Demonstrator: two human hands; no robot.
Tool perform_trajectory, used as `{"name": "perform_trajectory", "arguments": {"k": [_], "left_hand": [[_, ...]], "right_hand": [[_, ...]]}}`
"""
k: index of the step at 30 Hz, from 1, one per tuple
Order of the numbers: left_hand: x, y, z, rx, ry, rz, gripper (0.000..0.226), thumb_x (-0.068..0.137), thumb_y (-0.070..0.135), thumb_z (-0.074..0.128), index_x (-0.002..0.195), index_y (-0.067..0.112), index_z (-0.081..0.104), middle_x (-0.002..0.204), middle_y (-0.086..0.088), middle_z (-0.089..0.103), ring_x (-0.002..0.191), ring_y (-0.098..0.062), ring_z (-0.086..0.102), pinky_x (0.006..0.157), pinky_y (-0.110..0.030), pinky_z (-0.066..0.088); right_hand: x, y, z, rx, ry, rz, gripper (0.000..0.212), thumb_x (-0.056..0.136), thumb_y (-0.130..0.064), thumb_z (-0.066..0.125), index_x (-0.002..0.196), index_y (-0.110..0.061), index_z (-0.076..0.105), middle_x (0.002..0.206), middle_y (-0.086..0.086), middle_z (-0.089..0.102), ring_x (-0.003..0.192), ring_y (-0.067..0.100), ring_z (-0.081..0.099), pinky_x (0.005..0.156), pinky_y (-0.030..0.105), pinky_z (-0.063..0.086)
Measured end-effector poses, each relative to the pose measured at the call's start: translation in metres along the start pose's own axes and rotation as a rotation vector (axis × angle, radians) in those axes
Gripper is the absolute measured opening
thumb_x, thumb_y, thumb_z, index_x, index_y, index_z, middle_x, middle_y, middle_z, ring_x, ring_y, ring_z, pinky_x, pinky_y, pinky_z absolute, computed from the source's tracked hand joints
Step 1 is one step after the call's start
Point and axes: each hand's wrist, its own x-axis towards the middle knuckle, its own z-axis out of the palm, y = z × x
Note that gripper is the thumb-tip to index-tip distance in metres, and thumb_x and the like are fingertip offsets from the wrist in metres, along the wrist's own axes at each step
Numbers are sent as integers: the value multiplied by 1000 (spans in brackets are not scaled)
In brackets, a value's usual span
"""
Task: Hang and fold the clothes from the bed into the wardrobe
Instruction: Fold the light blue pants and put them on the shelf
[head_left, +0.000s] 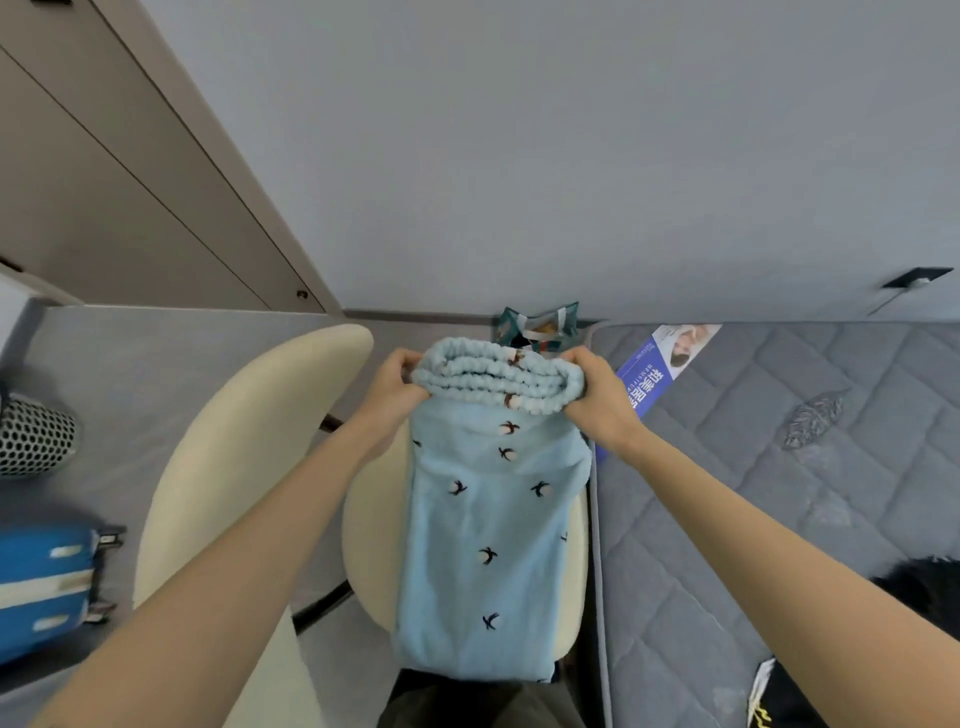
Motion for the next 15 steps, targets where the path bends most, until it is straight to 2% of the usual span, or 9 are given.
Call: {"name": "perform_trajectory", "arguments": {"k": [2,5,6,8,10,11,12,13,15], "left_hand": [[5,-33,4,-41,-8,-71,26,82,1,68,94,19,54,99,-2,61,89,-13,58,71,-19,48],[6,-84,15,-181,3,-196,30,87,-13,49,95,13,59,101,-6,64,101,-20,59,88,-30,49],[7,-99,19,-276,5,-240,34,86,-17,42,94,10,61,98,-8,65,99,-22,59,88,-32,49],[11,-128,24,-505,29,-371,36,87,-15,37,94,8,64,93,-11,66,92,-24,59,79,-32,51],[12,-153,29,-693,110,-545,25,93,2,43,98,12,65,97,-12,67,90,-26,61,71,-35,53],[12,-166,33,-697,139,-595,18,93,11,49,100,14,65,100,-11,68,91,-26,62,67,-36,54],[13,-179,37,-634,150,-611,17,93,19,54,107,15,63,105,-10,68,92,-26,62,64,-34,54],[14,-192,41,-548,151,-615,28,92,25,59,119,16,56,113,-10,64,95,-26,62,65,-34,54],[14,-204,46,-455,170,-619,66,85,34,70,140,24,35,122,-6,55,103,-25,60,74,-35,54]], "right_hand": [[-1,24,17,-29,-64,8,36,74,12,55,98,-14,53,108,4,56,103,22,51,80,31,44],[-11,60,45,-63,-125,51,39,70,11,55,101,-13,54,108,0,48,97,19,49,72,20,36],[-15,73,55,-78,-149,48,40,69,11,55,100,-15,53,107,-1,48,95,18,49,71,18,36],[-24,100,75,-99,-229,61,40,69,9,56,100,-15,53,111,0,47,99,19,49,79,20,40],[-33,126,90,-120,-354,95,42,70,7,56,106,-15,52,117,-1,44,105,21,47,88,28,42],[-37,138,95,-139,-388,123,41,71,4,57,106,-16,51,118,-3,44,106,22,46,89,31,42],[-40,149,100,-158,-366,152,39,72,1,57,106,-18,48,117,-4,43,103,23,46,89,34,42],[-44,158,108,-163,-277,193,37,74,-2,58,104,-18,44,113,-6,42,99,22,46,85,38,43],[-49,163,115,-48,32,334,34,81,-9,59,103,-18,36,109,-6,35,92,20,45,78,40,45]]}}
